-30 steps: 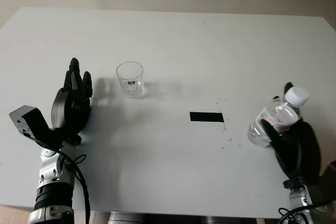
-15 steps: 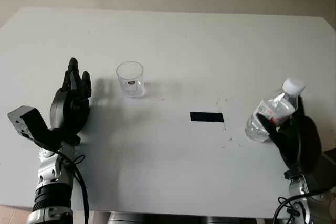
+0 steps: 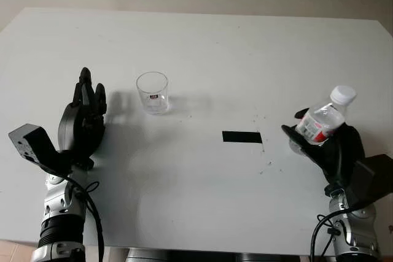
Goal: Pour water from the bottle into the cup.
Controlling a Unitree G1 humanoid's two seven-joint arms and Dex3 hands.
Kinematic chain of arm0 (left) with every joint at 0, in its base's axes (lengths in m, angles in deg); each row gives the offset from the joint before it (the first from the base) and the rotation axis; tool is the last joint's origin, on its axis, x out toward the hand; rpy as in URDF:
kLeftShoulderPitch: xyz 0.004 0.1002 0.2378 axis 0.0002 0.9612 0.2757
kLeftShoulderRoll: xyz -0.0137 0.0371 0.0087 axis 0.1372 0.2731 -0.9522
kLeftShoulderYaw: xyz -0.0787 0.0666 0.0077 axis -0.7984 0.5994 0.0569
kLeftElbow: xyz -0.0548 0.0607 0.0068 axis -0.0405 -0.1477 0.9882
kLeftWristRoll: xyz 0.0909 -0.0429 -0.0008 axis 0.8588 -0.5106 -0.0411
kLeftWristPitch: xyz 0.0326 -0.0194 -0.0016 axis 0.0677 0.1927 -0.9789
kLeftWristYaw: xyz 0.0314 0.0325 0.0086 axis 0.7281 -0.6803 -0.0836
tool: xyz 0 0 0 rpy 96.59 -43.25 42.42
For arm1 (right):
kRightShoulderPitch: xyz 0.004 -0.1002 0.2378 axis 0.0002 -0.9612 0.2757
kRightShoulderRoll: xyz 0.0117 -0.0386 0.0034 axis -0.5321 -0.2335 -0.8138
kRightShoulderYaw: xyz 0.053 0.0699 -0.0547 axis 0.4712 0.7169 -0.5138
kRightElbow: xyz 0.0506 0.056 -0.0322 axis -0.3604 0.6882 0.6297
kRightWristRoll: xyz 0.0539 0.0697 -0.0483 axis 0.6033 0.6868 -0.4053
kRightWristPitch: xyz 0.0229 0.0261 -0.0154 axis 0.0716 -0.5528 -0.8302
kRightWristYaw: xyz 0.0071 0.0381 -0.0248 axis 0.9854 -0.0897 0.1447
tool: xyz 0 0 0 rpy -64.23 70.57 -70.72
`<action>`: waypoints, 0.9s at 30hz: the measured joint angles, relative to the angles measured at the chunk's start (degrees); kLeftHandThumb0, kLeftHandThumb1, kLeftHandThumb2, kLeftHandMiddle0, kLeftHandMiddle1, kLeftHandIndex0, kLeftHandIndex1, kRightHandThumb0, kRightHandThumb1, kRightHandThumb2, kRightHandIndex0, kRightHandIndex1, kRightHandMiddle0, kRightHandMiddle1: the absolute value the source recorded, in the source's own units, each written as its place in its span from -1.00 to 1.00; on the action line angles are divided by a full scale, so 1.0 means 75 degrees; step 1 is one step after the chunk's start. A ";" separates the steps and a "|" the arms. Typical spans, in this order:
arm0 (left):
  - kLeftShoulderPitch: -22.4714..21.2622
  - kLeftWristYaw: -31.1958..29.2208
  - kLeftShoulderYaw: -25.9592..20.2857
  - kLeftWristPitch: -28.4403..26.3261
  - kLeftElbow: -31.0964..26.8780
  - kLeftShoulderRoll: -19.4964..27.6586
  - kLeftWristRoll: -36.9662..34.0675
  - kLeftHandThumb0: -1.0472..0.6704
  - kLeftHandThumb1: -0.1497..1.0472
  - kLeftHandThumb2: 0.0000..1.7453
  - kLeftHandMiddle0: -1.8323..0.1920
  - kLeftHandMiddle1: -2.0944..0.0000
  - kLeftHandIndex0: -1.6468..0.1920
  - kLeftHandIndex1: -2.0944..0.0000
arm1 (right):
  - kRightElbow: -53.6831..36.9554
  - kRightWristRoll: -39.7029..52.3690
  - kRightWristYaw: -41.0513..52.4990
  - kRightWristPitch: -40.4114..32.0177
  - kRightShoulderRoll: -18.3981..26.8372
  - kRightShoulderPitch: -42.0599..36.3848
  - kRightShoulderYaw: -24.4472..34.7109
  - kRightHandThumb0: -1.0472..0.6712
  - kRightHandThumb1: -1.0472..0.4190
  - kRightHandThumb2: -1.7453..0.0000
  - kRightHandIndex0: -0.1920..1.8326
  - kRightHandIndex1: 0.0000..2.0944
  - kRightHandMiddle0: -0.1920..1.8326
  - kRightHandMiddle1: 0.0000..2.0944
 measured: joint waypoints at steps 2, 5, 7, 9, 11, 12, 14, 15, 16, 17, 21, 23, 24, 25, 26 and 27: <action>0.0000 0.0026 0.0001 0.0000 -0.0003 -0.0002 0.0002 -0.76 1.00 -0.31 1.00 1.00 1.00 1.00 | 0.0001 -0.0017 0.0136 -0.0049 0.0073 0.0023 -0.0045 -0.33 -0.68 0.93 -0.56 1.00 -0.54 1.00; 0.0000 0.0043 0.0004 0.0001 -0.0004 -0.0004 0.0002 -0.76 1.00 -0.31 1.00 1.00 1.00 1.00 | 0.0023 -0.0178 0.0232 -0.0034 0.0222 0.0082 -0.0181 -0.32 -0.71 0.93 -0.43 1.00 -0.48 1.00; 0.0001 0.0051 0.0021 0.0001 -0.0005 -0.0009 0.0002 -0.76 1.00 -0.30 1.00 1.00 1.00 1.00 | 0.0091 -0.0294 0.0241 0.0030 0.0268 0.0147 -0.0241 -0.31 -0.75 0.93 -0.37 1.00 -0.44 1.00; 0.0001 0.0056 0.0025 0.0002 -0.0007 -0.0011 0.0001 -0.76 1.00 -0.31 1.00 1.00 1.00 1.00 | 0.0182 -0.0305 0.0304 0.0067 0.0294 0.0222 -0.0282 -0.32 -0.80 0.92 -0.29 1.00 -0.41 1.00; 0.0000 0.0059 0.0025 0.0008 -0.0007 -0.0011 0.0001 -0.76 1.00 -0.31 1.00 1.00 1.00 1.00 | 0.0293 -0.0303 0.0344 0.0121 0.0295 0.0313 -0.0305 -0.34 -0.82 0.93 -0.30 1.00 -0.39 1.00; 0.0001 0.0071 0.0026 0.0009 -0.0007 -0.0012 0.0001 -0.76 1.00 -0.31 1.00 1.00 1.00 1.00 | 0.0348 -0.0311 0.0309 0.0179 0.0290 0.0349 -0.0323 -0.35 -0.83 0.93 -0.33 1.00 -0.38 1.00; 0.0001 0.0097 0.0025 0.0009 -0.0007 -0.0011 0.0002 -0.76 1.00 -0.31 1.00 1.00 1.00 1.00 | 0.0402 -0.0329 0.0170 0.0194 0.0252 0.0415 -0.0344 -0.38 -0.84 0.93 -0.35 1.00 -0.35 1.00; 0.0001 0.0099 0.0026 0.0016 -0.0007 -0.0011 0.0004 -0.76 1.00 -0.30 1.00 1.00 1.00 1.00 | 0.0414 -0.0402 0.0002 0.0140 0.0212 0.0484 -0.0380 -0.39 -0.86 0.93 -0.28 1.00 -0.30 1.00; 0.0002 0.0100 0.0031 0.0022 -0.0007 -0.0011 0.0009 -0.76 1.00 -0.30 1.00 1.00 1.00 1.00 | 0.0413 -0.0550 -0.0221 0.0079 0.0177 0.0574 -0.0439 -0.37 -0.87 0.93 -0.21 1.00 -0.26 1.00; 0.0002 0.0100 0.0038 0.0030 -0.0007 -0.0012 0.0011 -0.76 1.00 -0.30 1.00 1.00 1.00 1.00 | 0.0435 -0.0741 -0.0468 0.0061 0.0143 0.0687 -0.0511 -0.34 -0.89 0.93 -0.15 1.00 -0.21 1.00; 0.0000 0.0100 0.0047 0.0043 -0.0012 -0.0011 0.0010 -0.77 1.00 -0.31 1.00 1.00 1.00 1.00 | 0.0588 -0.1126 -0.1064 -0.0073 -0.0038 0.1255 -0.0742 -0.08 -0.98 0.92 0.15 1.00 0.01 1.00; 0.0000 0.0113 0.0054 0.0044 -0.0029 -0.0013 0.0011 -0.77 1.00 -0.31 1.00 1.00 1.00 1.00 | 0.0849 -0.1388 -0.1235 -0.0111 -0.0025 0.1832 -0.0889 -0.03 -0.99 0.88 0.22 1.00 0.09 1.00; 0.0001 0.0122 0.0062 0.0045 -0.0040 -0.0017 0.0012 -0.77 1.00 -0.32 1.00 1.00 1.00 1.00 | 0.1040 -0.1676 -0.1371 -0.0080 0.0043 0.2154 -0.1018 0.00 -1.00 0.87 0.23 1.00 0.11 1.00; -0.0001 0.0125 0.0067 0.0046 -0.0054 -0.0028 0.0011 -0.77 1.00 -0.32 1.00 1.00 1.00 1.00 | 0.1307 -0.2000 -0.1527 -0.0009 0.0153 0.2517 -0.1170 0.01 -1.00 0.87 0.24 1.00 0.12 1.00; -0.0003 0.0126 0.0072 0.0048 -0.0072 -0.0048 0.0009 -0.77 1.00 -0.32 1.00 0.99 1.00 1.00 | 0.1583 -0.2291 -0.1690 0.0065 0.0251 0.2869 -0.1291 0.02 -1.00 0.86 0.24 1.00 0.12 1.00; -0.0002 0.0126 0.0071 0.0051 -0.0093 -0.0064 0.0009 -0.77 1.00 -0.32 1.00 0.99 1.00 1.00 | 0.1856 -0.2482 -0.1816 0.0119 0.0326 0.3207 -0.1390 0.04 -1.00 0.84 0.23 1.00 0.13 1.00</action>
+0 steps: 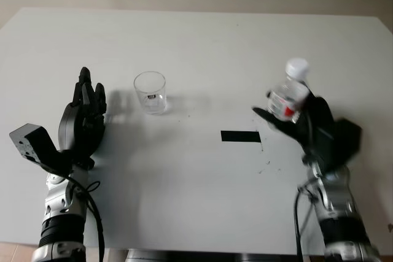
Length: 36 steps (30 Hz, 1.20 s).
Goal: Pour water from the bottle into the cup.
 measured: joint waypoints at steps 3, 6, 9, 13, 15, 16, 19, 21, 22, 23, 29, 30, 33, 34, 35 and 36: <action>0.0003 0.0002 0.0000 0.0019 -0.0047 -0.0017 0.0000 -0.78 1.00 -0.33 1.00 1.00 1.00 1.00 | 0.0911 -0.0270 -0.0199 0.0073 0.0063 0.0997 -0.0187 0.11 -1.00 0.78 0.23 1.00 0.15 1.00; 0.0009 -0.0005 0.0001 0.0059 -0.0078 -0.0027 0.0000 -0.77 1.00 -0.33 1.00 1.00 1.00 1.00 | 0.1733 -0.0496 -0.0300 0.0107 0.0073 0.1801 -0.0424 0.08 -1.00 0.78 0.23 1.00 0.17 1.00; 0.0027 -0.0014 0.0001 0.0094 -0.0122 -0.0028 0.0000 -0.77 1.00 -0.33 1.00 1.00 1.00 1.00 | 0.2546 -0.0790 -0.0386 0.0088 0.0111 0.2519 -0.0711 0.06 -1.00 0.80 0.21 1.00 0.19 1.00; 0.0040 -0.0009 -0.0004 0.0104 -0.0184 -0.0032 0.0000 -0.77 1.00 -0.33 1.00 1.00 1.00 1.00 | 0.3387 -0.1200 -0.0720 -0.0082 0.0141 0.3280 -0.1080 0.03 -0.98 0.84 0.27 1.00 0.26 1.00; 0.0042 -0.0012 -0.0008 0.0102 -0.0198 -0.0033 -0.0005 -0.77 1.00 -0.32 1.00 1.00 1.00 1.00 | 0.3738 -0.1375 -0.0834 -0.0086 0.0144 0.3592 -0.1262 0.03 -0.99 0.86 0.34 1.00 0.33 1.00; 0.0044 -0.0012 -0.0009 0.0102 -0.0208 -0.0033 -0.0006 -0.77 1.00 -0.32 1.00 1.00 1.00 1.00 | 0.3855 -0.1451 -0.0866 -0.0104 0.0144 0.3722 -0.1332 0.02 -0.99 0.86 0.36 1.00 0.35 1.00; 0.0062 -0.0011 -0.0011 0.0098 -0.0242 -0.0035 -0.0006 -0.78 1.00 -0.31 1.00 1.00 1.00 1.00 | 0.4185 -0.1811 -0.1051 -0.0351 0.0145 0.4137 -0.1675 0.00 -1.00 0.86 0.37 1.00 0.36 1.00; 0.0072 -0.0010 -0.0009 0.0090 -0.0264 -0.0038 -0.0005 -0.78 1.00 -0.32 1.00 1.00 1.00 1.00 | 0.4373 -0.2020 -0.1101 -0.0391 0.0145 0.4380 -0.1902 0.02 -1.00 0.84 0.35 1.00 0.33 1.00; 0.0074 -0.0010 -0.0007 0.0084 -0.0277 -0.0042 -0.0005 -0.78 1.00 -0.32 1.00 1.00 1.00 1.00 | 0.4452 -0.2080 -0.1115 -0.0391 0.0144 0.4477 -0.1986 0.02 -1.00 0.85 0.33 1.00 0.31 1.00; 0.0081 -0.0010 -0.0004 0.0082 -0.0294 -0.0046 -0.0005 -0.78 1.00 -0.32 1.00 1.00 1.00 1.00 | 0.4521 -0.2135 -0.1142 -0.0391 0.0144 0.4559 -0.2070 0.01 -1.00 0.85 0.31 1.00 0.29 1.00; 0.0128 0.0027 0.0003 0.0034 -0.0391 -0.0094 -0.0005 -0.79 1.00 -0.34 1.00 1.00 1.00 1.00 | 0.4918 -0.2631 -0.1447 -0.0393 0.0117 0.5069 -0.2611 0.04 -1.00 0.86 0.27 1.00 0.22 1.00; 0.0135 0.0047 0.0004 0.0030 -0.0411 -0.0112 -0.0005 -0.79 1.00 -0.34 1.00 1.00 1.00 1.00 | 0.4964 -0.2687 -0.1479 -0.0392 0.0102 0.5159 -0.2683 0.04 -1.00 0.85 0.27 1.00 0.21 1.00; 0.0157 0.0084 0.0010 -0.0003 -0.0479 -0.0150 -0.0002 -0.79 1.00 -0.32 1.00 1.00 1.00 1.00 | 0.5042 -0.2773 -0.1497 -0.0392 0.0005 0.5386 -0.2820 0.02 -1.00 0.84 0.29 1.00 0.19 1.00; 0.0159 0.0089 0.0016 -0.0002 -0.0487 -0.0159 0.0000 -0.79 1.00 -0.32 1.00 1.00 1.00 1.00 | 0.5091 -0.2784 -0.1497 -0.0399 -0.0043 0.5457 -0.2846 0.02 -1.00 0.85 0.29 1.00 0.18 1.00; 0.0160 0.0091 0.0022 0.0002 -0.0489 -0.0159 0.0003 -0.79 1.00 -0.32 1.00 1.00 1.00 1.00 | 0.5135 -0.2808 -0.1497 -0.0419 -0.0092 0.5524 -0.2892 0.01 -1.00 0.85 0.29 1.00 0.18 1.00; 0.0162 0.0090 0.0024 0.0009 -0.0489 -0.0159 0.0005 -0.79 1.00 -0.31 1.00 1.00 1.00 1.00 | 0.5177 -0.2858 -0.1498 -0.0464 -0.0140 0.5592 -0.2952 0.01 -1.00 0.85 0.30 1.00 0.17 1.00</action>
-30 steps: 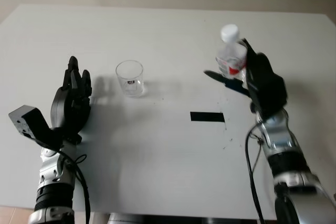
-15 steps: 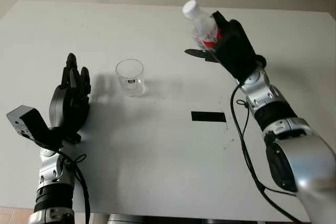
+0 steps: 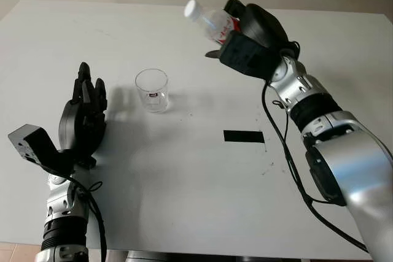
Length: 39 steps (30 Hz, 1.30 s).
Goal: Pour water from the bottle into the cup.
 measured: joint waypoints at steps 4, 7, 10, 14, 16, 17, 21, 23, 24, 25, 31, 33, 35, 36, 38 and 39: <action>0.0008 0.0003 0.0004 0.0065 0.0002 -0.0011 0.0007 -0.78 1.00 -0.31 1.00 1.00 1.00 1.00 | 0.0148 -0.0107 -0.0001 -0.0198 -0.0217 0.0242 -0.0152 0.01 -1.00 0.85 0.30 1.00 0.15 1.00; 0.0015 -0.0001 0.0007 0.0094 0.0001 -0.0017 0.0004 -0.77 1.00 -0.31 1.00 1.00 1.00 1.00 | 0.0205 -0.0232 -0.0069 -0.0277 -0.0341 0.0405 -0.0295 0.02 -1.00 0.85 0.29 1.00 0.13 1.00; 0.0026 -0.0003 0.0007 0.0099 -0.0012 -0.0019 0.0004 -0.77 1.00 -0.31 1.00 1.00 1.00 1.00 | 0.0263 -0.0360 -0.0183 -0.0284 -0.0468 0.0499 -0.0444 0.03 -1.00 0.84 0.32 1.00 0.13 1.00; 0.0050 0.0006 0.0008 0.0116 -0.0053 -0.0030 0.0005 -0.77 1.00 -0.31 1.00 1.00 1.00 1.00 | 0.0306 -0.0694 -0.0369 -0.0278 -0.0569 0.0527 -0.0798 0.02 -0.99 0.81 0.32 1.00 0.04 1.00; 0.0058 0.0027 0.0008 0.0117 -0.0068 -0.0033 0.0006 -0.78 1.00 -0.31 1.00 1.00 1.00 1.00 | 0.0319 -0.0982 -0.0509 -0.0281 -0.0581 0.0551 -0.1066 0.01 -0.99 0.79 0.22 1.00 -0.15 1.00; 0.0062 0.0041 0.0008 0.0117 -0.0077 -0.0037 0.0005 -0.78 1.00 -0.32 1.00 1.00 1.00 1.00 | 0.0326 -0.1164 -0.0609 -0.0284 -0.0585 0.0567 -0.1241 0.01 -1.00 0.79 0.16 1.00 -0.25 1.00; 0.0075 0.0040 0.0008 0.0116 -0.0098 -0.0050 0.0002 -0.77 1.00 -0.32 1.00 1.00 1.00 1.00 | 0.0368 -0.1801 -0.0944 -0.0301 -0.0607 0.0624 -0.1846 -0.04 -1.00 0.88 -0.12 1.00 -0.60 1.00; 0.0084 0.0051 0.0008 0.0117 -0.0121 -0.0067 0.0003 -0.77 1.00 -0.32 1.00 1.00 1.00 1.00 | 0.0389 -0.1948 -0.0997 -0.0333 -0.0629 0.0640 -0.2009 -0.08 -0.98 0.91 -0.14 1.00 -0.65 1.00; 0.0094 0.0078 0.0008 0.0118 -0.0142 -0.0083 0.0004 -0.77 1.00 -0.31 1.00 1.00 1.00 1.00 | 0.0402 -0.2020 -0.1017 -0.0360 -0.0641 0.0644 -0.2097 -0.09 -0.97 0.92 -0.14 1.00 -0.66 1.00; 0.0101 0.0109 0.0008 0.0119 -0.0158 -0.0096 0.0004 -0.77 1.00 -0.31 1.00 1.00 1.00 1.00 | 0.0418 -0.2095 -0.1042 -0.0380 -0.0651 0.0645 -0.2184 -0.10 -0.97 0.92 -0.13 1.00 -0.66 1.00; 0.0182 0.0198 0.0020 0.0083 -0.0295 -0.0130 0.0004 -0.77 1.00 -0.31 1.00 1.00 1.00 1.00 | 0.0464 -0.2436 -0.1281 -0.0382 -0.0667 0.0646 -0.2547 -0.16 -1.00 0.92 -0.03 1.00 -0.69 0.95; 0.0187 0.0202 0.0019 0.0081 -0.0300 -0.0133 0.0003 -0.77 1.00 -0.31 1.00 1.00 1.00 1.00 | 0.0471 -0.2515 -0.1322 -0.0382 -0.0660 0.0647 -0.2635 -0.16 -1.00 0.92 0.03 1.00 -0.67 0.94; 0.0188 0.0201 0.0019 0.0090 -0.0299 -0.0136 0.0003 -0.77 1.00 -0.31 1.00 1.00 1.00 1.00 | 0.0484 -0.2576 -0.1325 -0.0382 -0.0645 0.0648 -0.2704 -0.16 -0.98 0.93 0.07 1.00 -0.64 0.82; 0.0188 0.0200 0.0018 0.0099 -0.0299 -0.0142 0.0003 -0.76 1.00 -0.30 1.00 1.00 1.00 1.00 | 0.0490 -0.2603 -0.1330 -0.0382 -0.0640 0.0648 -0.2723 -0.17 -0.98 0.94 0.08 1.00 -0.63 0.80; 0.0189 0.0200 0.0017 0.0137 -0.0295 -0.0159 0.0005 -0.76 1.00 -0.29 1.00 1.00 1.00 1.00 | 0.0499 -0.2650 -0.1369 -0.0382 -0.0609 0.0649 -0.2784 -0.17 -0.98 0.93 0.08 1.00 -0.62 0.78; 0.0189 0.0199 0.0017 0.0158 -0.0293 -0.0168 0.0005 -0.76 1.00 -0.29 1.00 1.00 1.00 1.00 | 0.0503 -0.2692 -0.1420 -0.0381 -0.0585 0.0649 -0.2824 -0.18 -0.99 0.92 0.10 1.00 -0.64 0.83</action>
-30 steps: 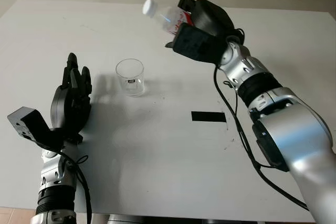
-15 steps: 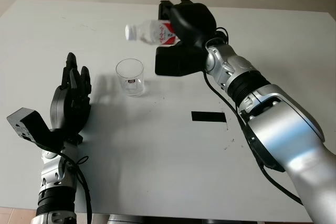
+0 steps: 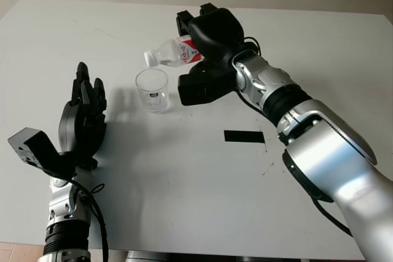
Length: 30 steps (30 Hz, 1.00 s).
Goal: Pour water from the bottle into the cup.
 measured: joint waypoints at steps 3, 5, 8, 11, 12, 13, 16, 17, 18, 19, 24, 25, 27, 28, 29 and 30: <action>0.0001 -0.0002 -0.0001 0.0028 0.0009 -0.0007 0.0000 -0.76 1.00 -0.30 1.00 1.00 1.00 1.00 | 0.0007 -0.0103 -0.0186 0.0003 0.0054 0.0001 -0.0054 -0.20 -0.99 0.92 0.11 1.00 -0.67 0.84; 0.0002 -0.0001 -0.0002 0.0028 0.0011 -0.0009 -0.0001 -0.76 1.00 -0.30 1.00 1.00 1.00 1.00 | 0.0013 -0.0199 -0.0318 0.0003 0.0072 0.0012 -0.0157 -0.21 -0.99 0.93 0.13 1.00 -0.67 0.80; 0.0003 -0.0001 -0.0001 0.0028 0.0010 -0.0010 0.0000 -0.77 1.00 -0.31 1.00 0.99 1.00 1.00 | 0.0029 -0.0398 -0.0521 0.0003 0.0074 0.0042 -0.0334 -0.22 -0.96 0.94 0.14 1.00 -0.62 0.69; 0.0003 0.0002 0.0001 0.0028 0.0009 -0.0011 0.0000 -0.77 1.00 -0.31 1.00 0.99 1.00 1.00 | 0.0072 -0.0679 -0.0794 -0.0030 0.0086 0.0092 -0.0578 -0.22 -0.94 0.94 0.16 1.00 -0.59 0.69; 0.0004 0.0002 0.0001 0.0028 0.0008 -0.0011 0.0000 -0.78 1.00 -0.32 1.00 0.99 1.00 1.00 | 0.0084 -0.0791 -0.0891 -0.0061 0.0090 0.0110 -0.0677 -0.21 -0.94 0.94 0.17 1.00 -0.57 0.73; 0.0004 0.0002 0.0001 0.0028 0.0008 -0.0011 0.0000 -0.78 1.00 -0.32 1.00 0.99 1.00 1.00 | 0.0102 -0.0893 -0.0976 -0.0099 0.0090 0.0133 -0.0777 -0.21 -0.94 0.94 0.18 1.00 -0.57 0.81; 0.0007 0.0002 0.0008 0.0028 0.0004 -0.0011 0.0003 -0.78 1.00 -0.32 1.00 0.99 1.00 1.00 | 0.0128 -0.1145 -0.1232 -0.0201 0.0098 0.0196 -0.1025 -0.19 -0.96 0.94 0.21 1.00 -0.57 0.98; 0.0008 0.0001 0.0014 0.0029 0.0004 -0.0011 0.0003 -0.78 1.00 -0.32 1.00 1.00 1.00 1.00 | 0.0131 -0.1207 -0.1279 -0.0210 0.0102 0.0218 -0.1087 -0.19 -0.96 0.94 0.23 1.00 -0.55 0.99; 0.0009 -0.0001 0.0016 0.0029 0.0003 -0.0011 0.0003 -0.77 1.00 -0.31 1.00 1.00 1.00 1.00 | 0.0132 -0.1243 -0.1319 -0.0209 0.0102 0.0238 -0.1133 -0.20 -0.96 0.94 0.24 1.00 -0.57 0.98; 0.0009 -0.0006 0.0018 0.0030 0.0003 -0.0011 0.0003 -0.77 1.00 -0.31 1.00 1.00 1.00 1.00 | 0.0134 -0.1280 -0.1340 -0.0209 0.0103 0.0264 -0.1184 -0.21 -0.96 0.94 0.24 1.00 -0.59 0.98; 0.0013 -0.0089 0.0018 0.0054 0.0006 -0.0022 -0.0001 -0.76 1.00 -0.29 1.00 1.00 1.00 1.00 | 0.0139 -0.1455 -0.1371 -0.0209 0.0103 0.0400 -0.1390 -0.21 -0.94 0.94 0.24 1.00 -0.61 0.97; 0.0013 -0.0088 0.0018 0.0061 0.0006 -0.0030 0.0000 -0.76 1.00 -0.29 1.00 1.00 1.00 1.00 | 0.0141 -0.1492 -0.1380 -0.0208 0.0103 0.0431 -0.1427 -0.21 -0.93 0.94 0.25 1.00 -0.61 0.94; 0.0013 -0.0082 0.0018 0.0077 0.0006 -0.0044 0.0000 -0.76 1.00 -0.29 1.00 1.00 1.00 1.00 | 0.0142 -0.1554 -0.1423 -0.0206 0.0103 0.0486 -0.1493 -0.23 -0.92 0.94 0.26 1.00 -0.60 0.91; 0.0013 -0.0075 0.0018 0.0080 0.0005 -0.0050 0.0000 -0.76 1.00 -0.29 1.00 1.00 1.00 1.00 | 0.0142 -0.1575 -0.1453 -0.0206 0.0102 0.0505 -0.1511 -0.24 -0.92 0.94 0.26 1.00 -0.58 0.90; 0.0013 -0.0069 0.0018 0.0080 0.0004 -0.0053 0.0000 -0.76 1.00 -0.29 1.00 1.00 1.00 1.00 | 0.0143 -0.1587 -0.1494 -0.0202 0.0102 0.0520 -0.1519 -0.24 -0.91 0.94 0.27 1.00 -0.57 0.89; 0.0013 -0.0062 0.0018 0.0080 0.0003 -0.0054 0.0000 -0.77 1.00 -0.30 1.00 1.00 1.00 1.00 | 0.0143 -0.1591 -0.1536 -0.0197 0.0102 0.0531 -0.1524 -0.25 -0.91 0.94 0.28 1.00 -0.56 0.88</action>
